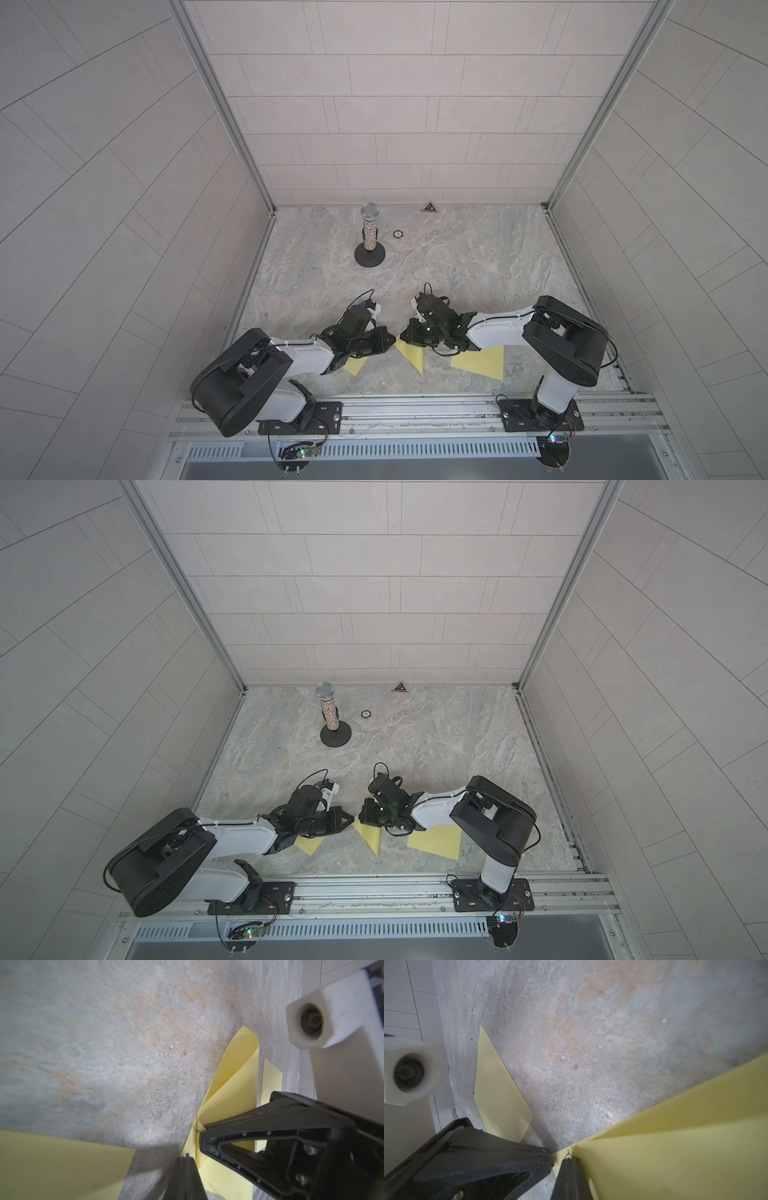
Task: Fold the square paper diagonally
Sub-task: Fold the paper at the center of the board.
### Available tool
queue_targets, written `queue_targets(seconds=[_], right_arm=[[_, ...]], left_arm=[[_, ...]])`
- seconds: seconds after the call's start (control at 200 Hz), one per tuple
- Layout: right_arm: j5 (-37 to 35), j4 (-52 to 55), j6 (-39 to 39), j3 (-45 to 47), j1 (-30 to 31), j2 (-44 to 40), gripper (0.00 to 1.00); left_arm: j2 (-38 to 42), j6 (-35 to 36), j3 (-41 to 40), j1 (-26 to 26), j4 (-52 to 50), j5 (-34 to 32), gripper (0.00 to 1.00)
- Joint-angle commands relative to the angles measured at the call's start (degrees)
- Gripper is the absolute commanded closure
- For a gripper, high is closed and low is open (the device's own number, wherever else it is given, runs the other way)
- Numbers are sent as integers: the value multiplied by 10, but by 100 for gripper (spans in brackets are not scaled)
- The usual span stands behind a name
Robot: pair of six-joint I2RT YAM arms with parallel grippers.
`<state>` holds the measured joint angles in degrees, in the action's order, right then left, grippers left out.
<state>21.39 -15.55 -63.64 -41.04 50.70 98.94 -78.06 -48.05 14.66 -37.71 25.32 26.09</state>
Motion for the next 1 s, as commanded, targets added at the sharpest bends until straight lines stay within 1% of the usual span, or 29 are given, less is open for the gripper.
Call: queue_targets(seconds=[0.0, 0.145, 0.22, 0.796, 0.996], right_arm=[[-12, 52, 7, 3, 6, 2, 100], [-12, 51, 7, 3, 7, 2, 100], [-13, 51, 7, 1, 7, 3, 100], [-21, 70, 13, -11, 14, -1, 100], [-30, 77, 18, -15, 14, -19, 100]], left_arm=[[21, 8, 1, 3, -13, -10, 100], [27, 9, 1, 3, -14, -11, 100], [20, 9, 3, 3, -13, -3, 100], [-28, 15, 4, 3, -13, -17, 100], [-5, 30, 1, 3, -56, -46, 100]])
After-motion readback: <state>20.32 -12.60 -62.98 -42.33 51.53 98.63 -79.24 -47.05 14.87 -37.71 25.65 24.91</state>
